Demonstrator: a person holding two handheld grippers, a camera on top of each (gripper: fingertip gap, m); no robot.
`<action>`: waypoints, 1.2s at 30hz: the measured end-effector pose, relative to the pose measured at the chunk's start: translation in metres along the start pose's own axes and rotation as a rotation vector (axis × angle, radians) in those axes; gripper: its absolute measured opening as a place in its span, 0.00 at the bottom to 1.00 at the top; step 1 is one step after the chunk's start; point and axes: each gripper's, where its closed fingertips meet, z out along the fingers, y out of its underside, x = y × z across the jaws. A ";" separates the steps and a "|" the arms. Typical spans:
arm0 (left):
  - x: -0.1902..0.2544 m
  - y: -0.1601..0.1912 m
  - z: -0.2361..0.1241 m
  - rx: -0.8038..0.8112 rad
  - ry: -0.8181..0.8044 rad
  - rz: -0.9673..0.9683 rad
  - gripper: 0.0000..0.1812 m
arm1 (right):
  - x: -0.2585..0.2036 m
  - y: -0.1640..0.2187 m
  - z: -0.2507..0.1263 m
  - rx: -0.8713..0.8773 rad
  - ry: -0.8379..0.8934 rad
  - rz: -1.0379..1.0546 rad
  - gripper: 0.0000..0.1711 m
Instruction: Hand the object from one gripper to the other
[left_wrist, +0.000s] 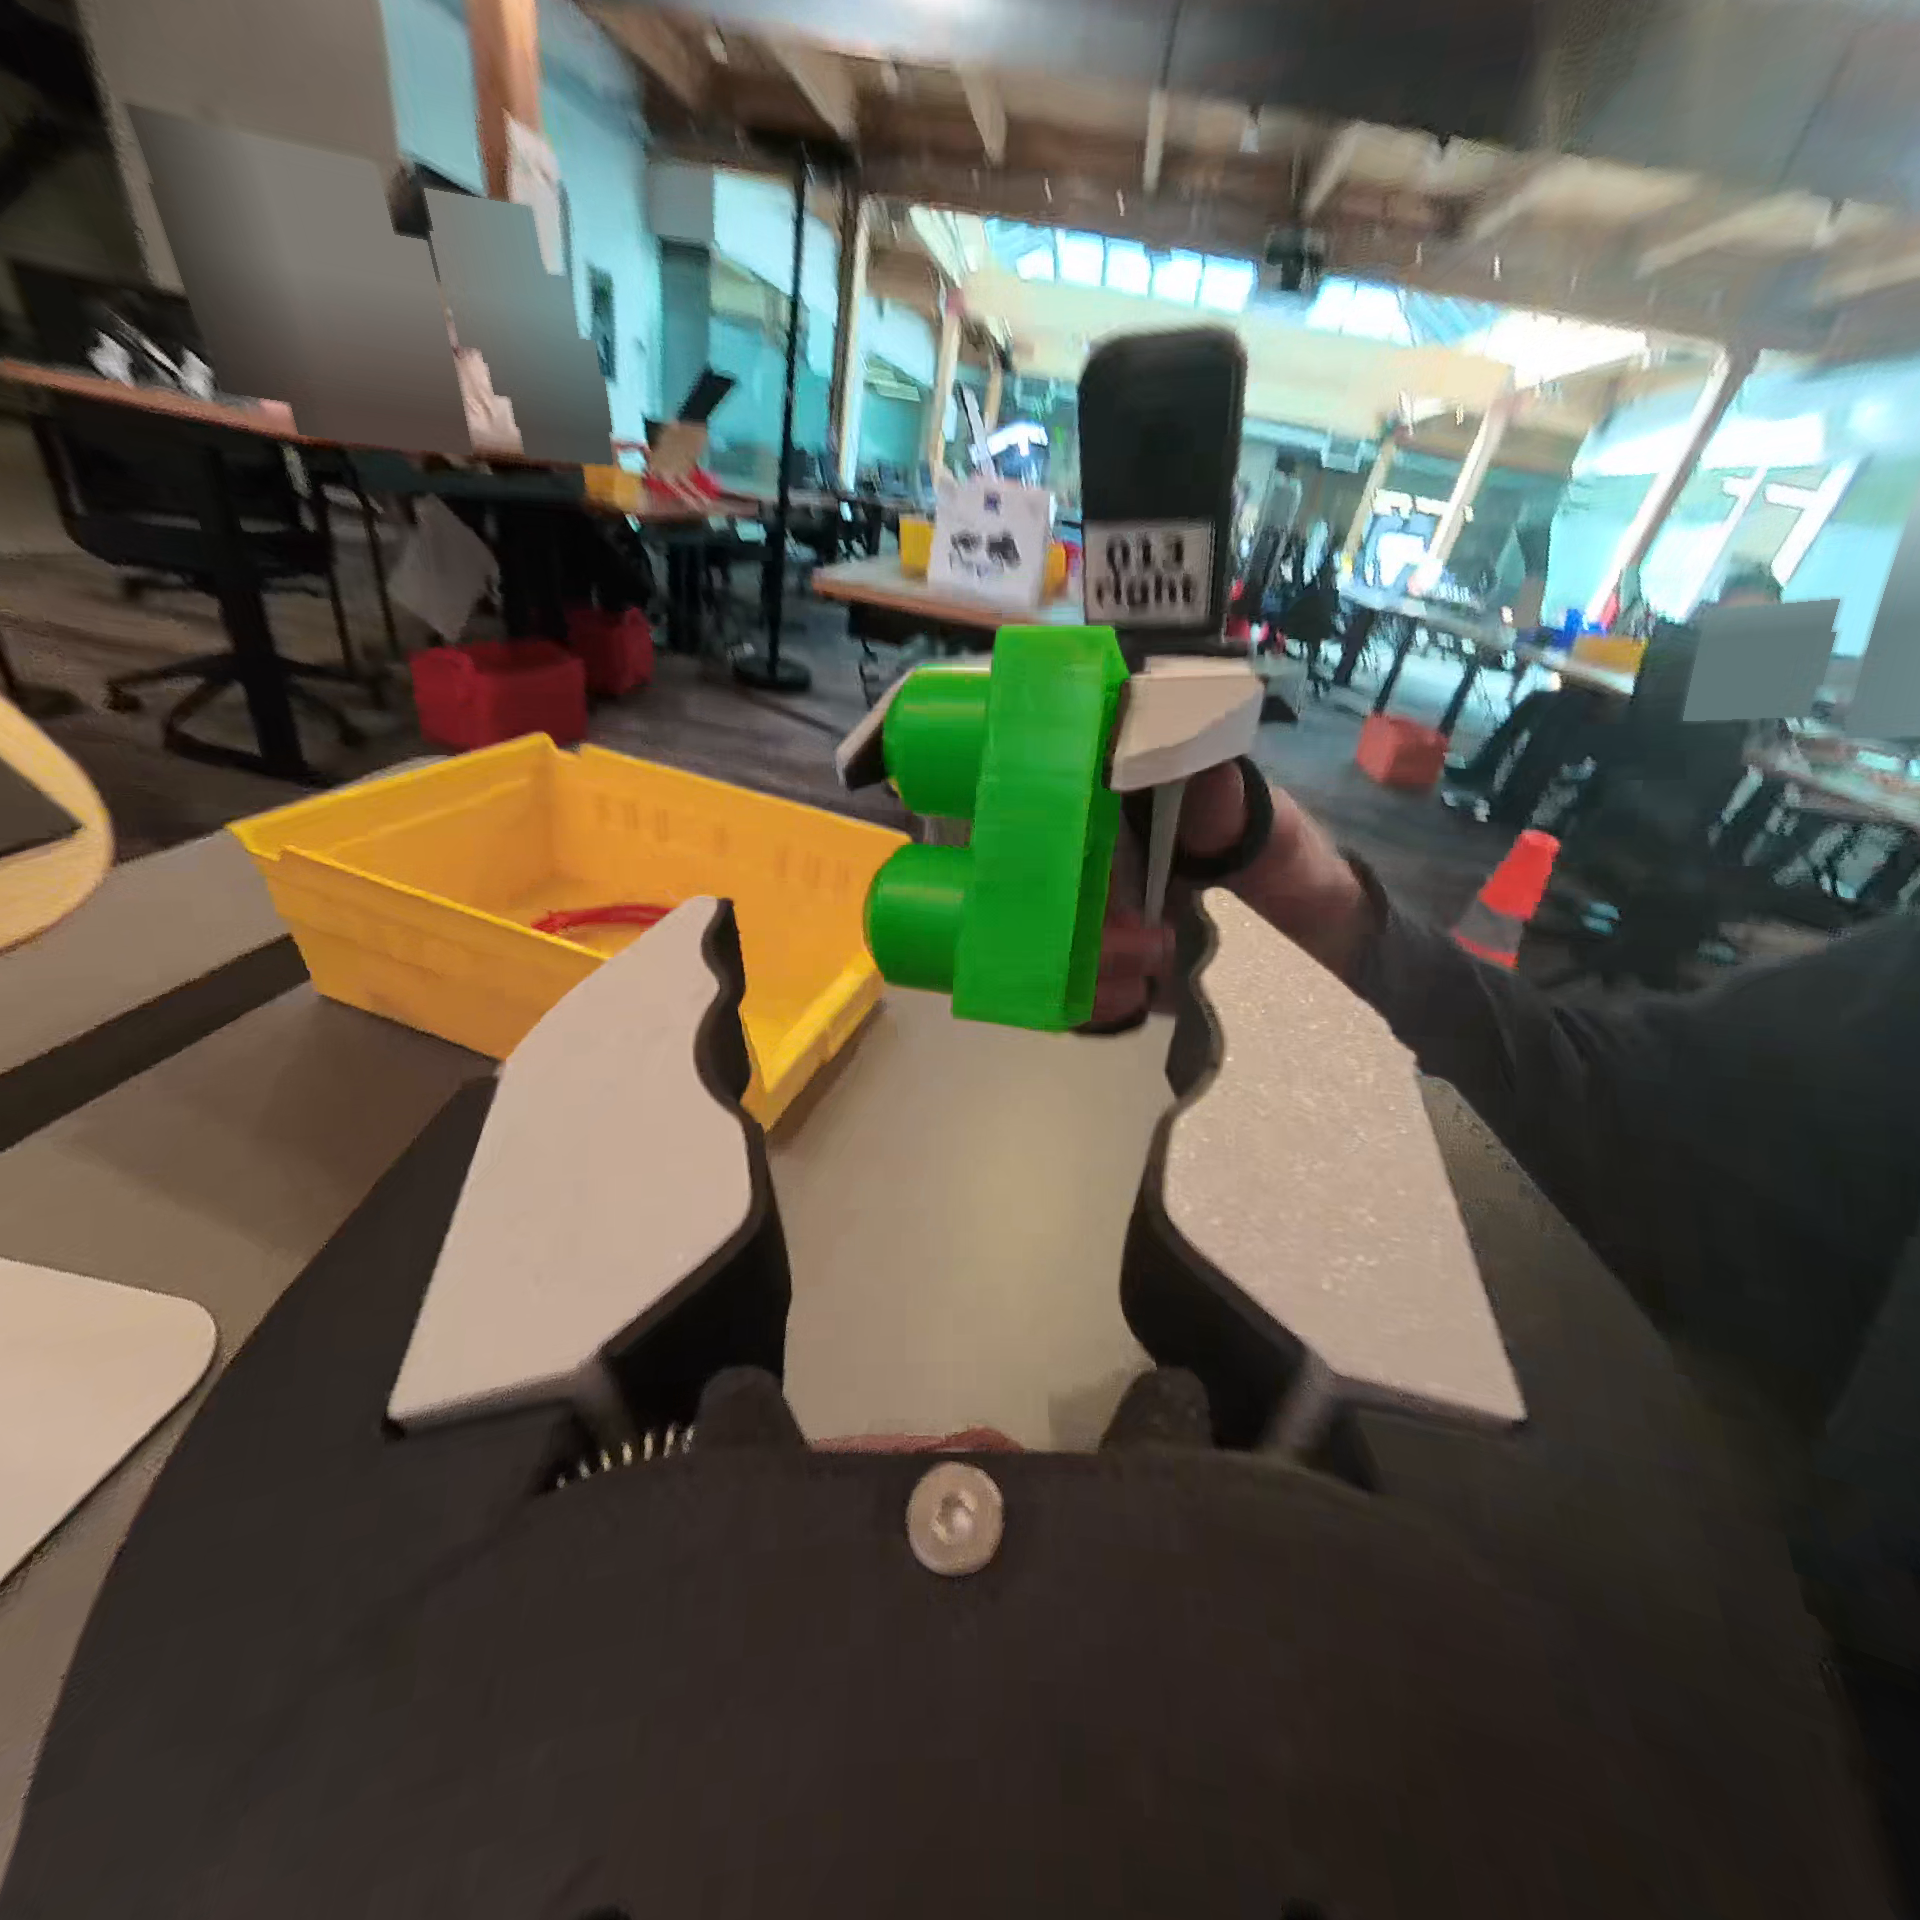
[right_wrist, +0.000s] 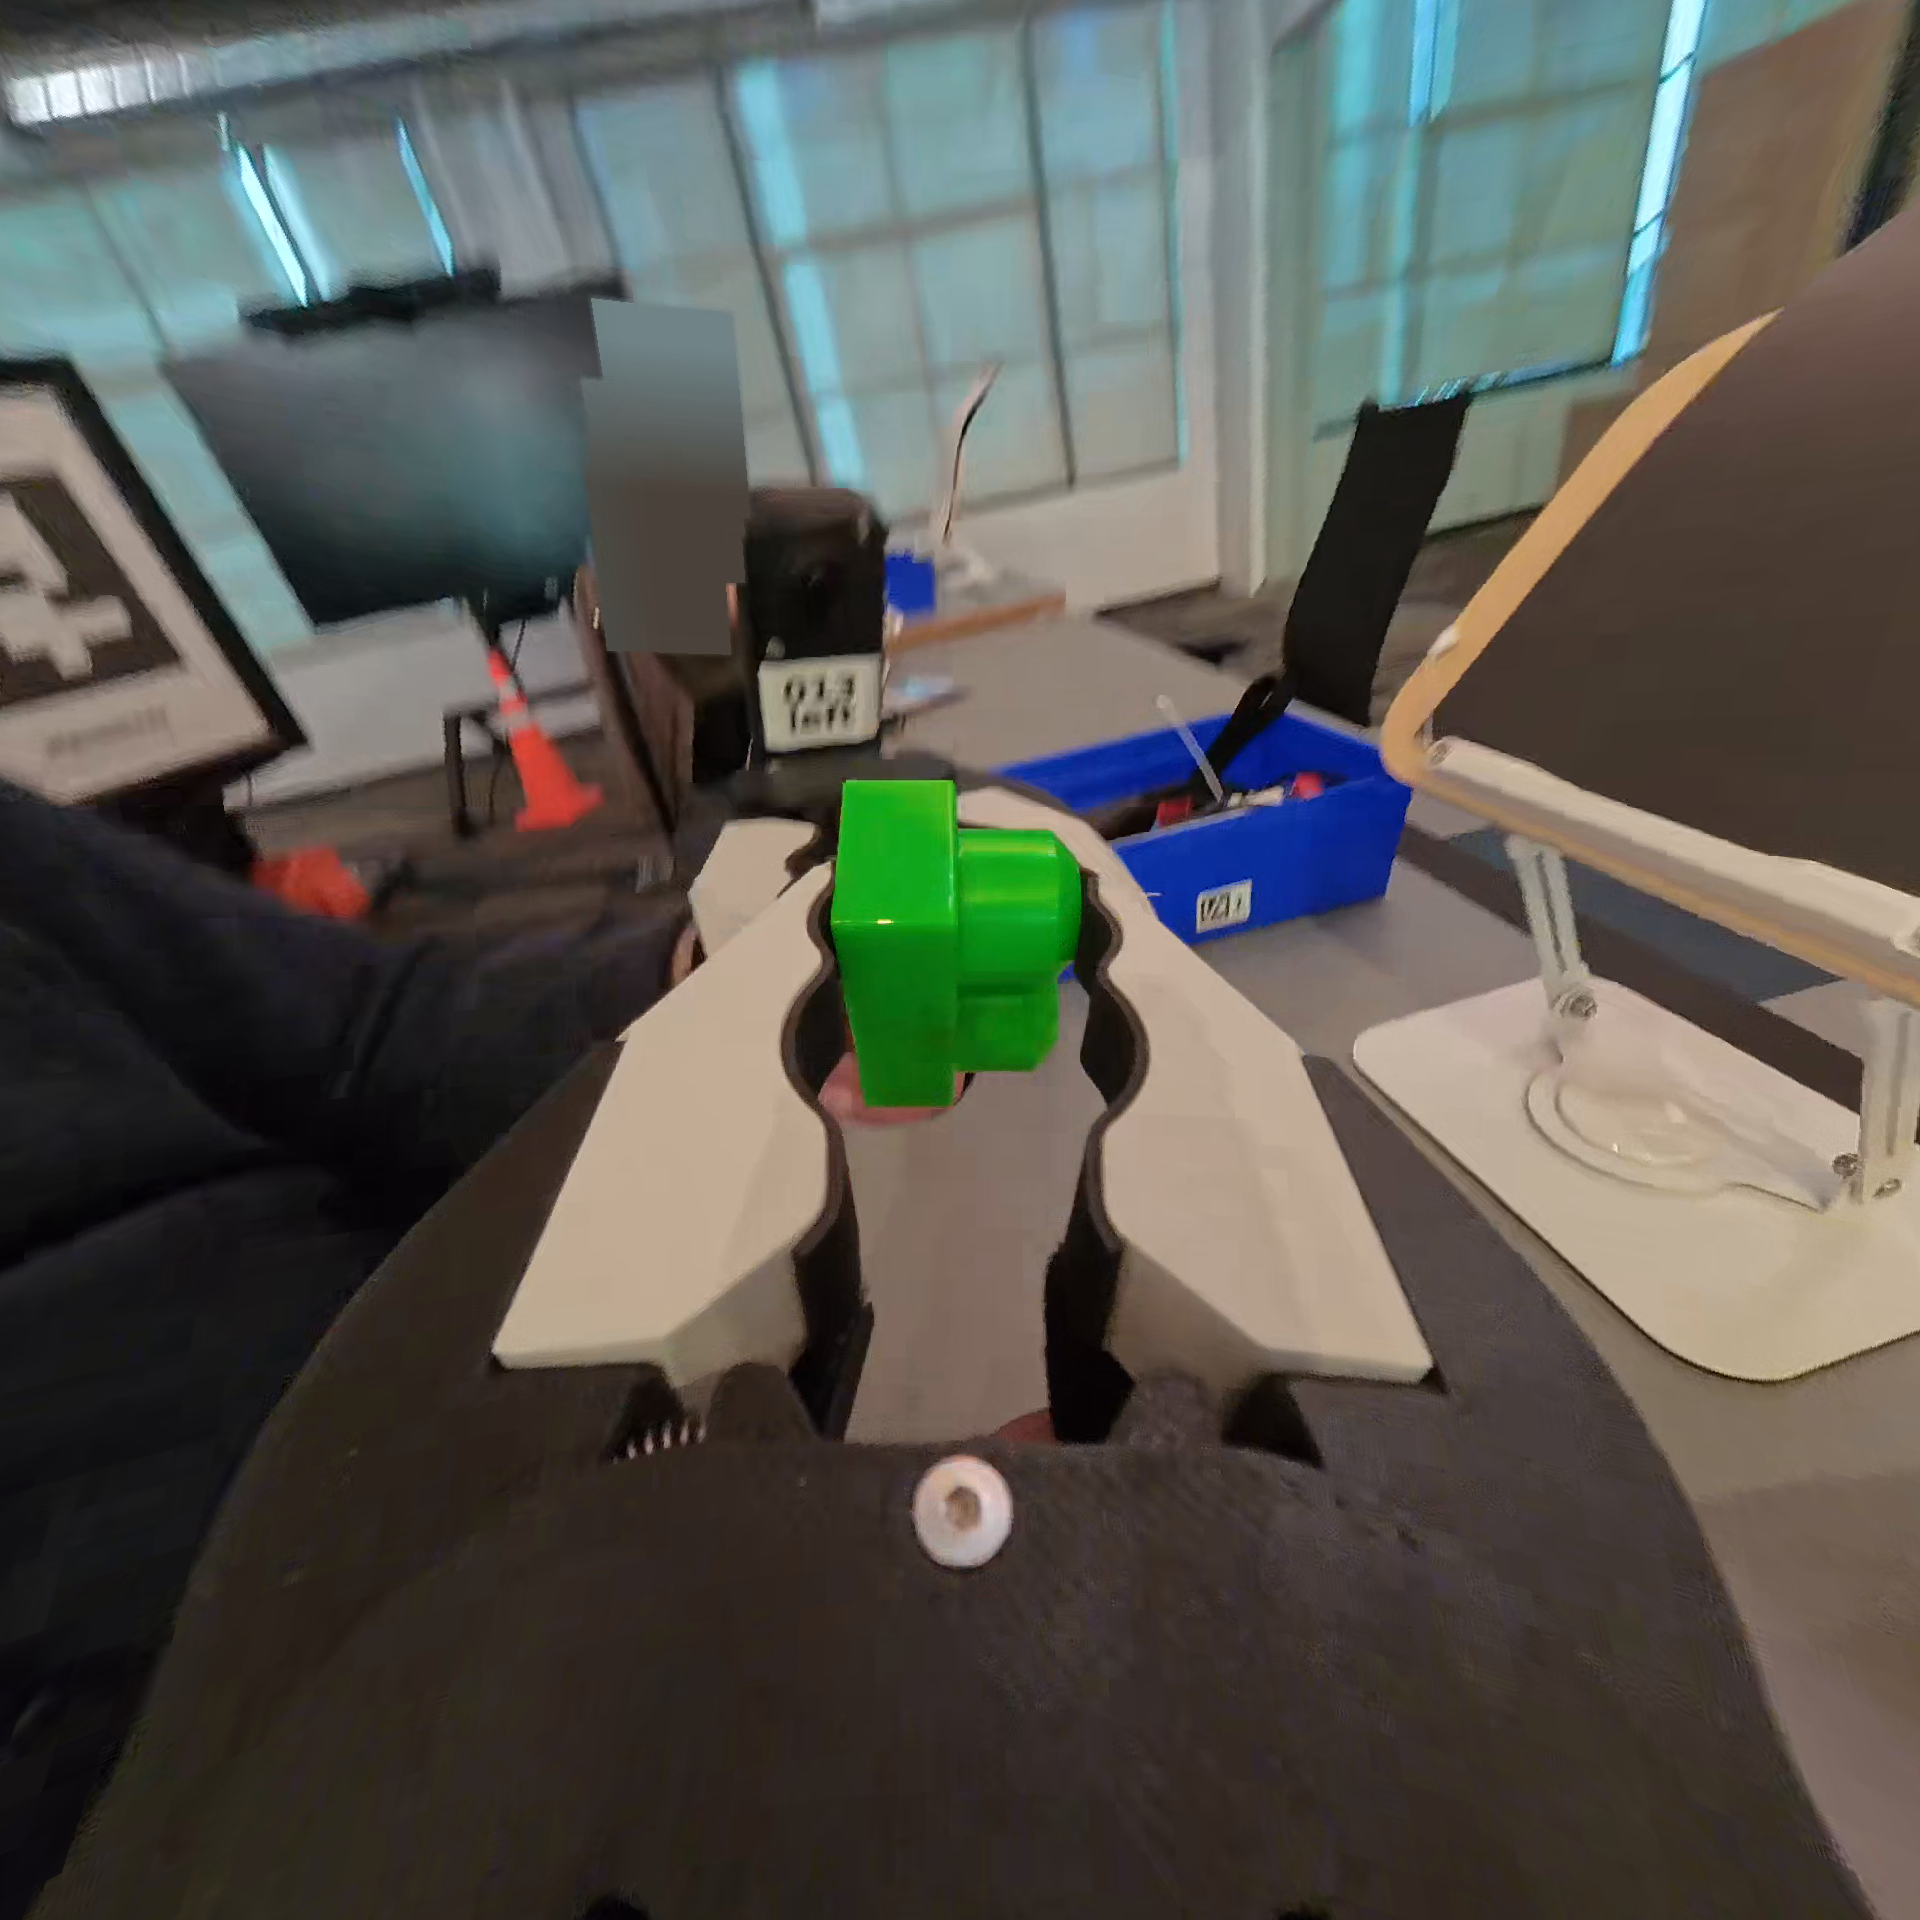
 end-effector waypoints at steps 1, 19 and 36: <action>0.002 0.003 0.003 -0.045 0.012 0.004 0.42 | -0.003 0.004 0.002 -0.066 -0.019 -0.023 0.24; 0.004 -0.013 0.002 0.149 0.090 -0.107 0.26 | 0.005 -0.010 0.002 -0.010 0.099 -0.102 0.46; 0.002 -0.032 0.001 0.479 0.172 -0.366 0.26 | 0.001 0.013 0.018 0.224 0.207 0.010 0.27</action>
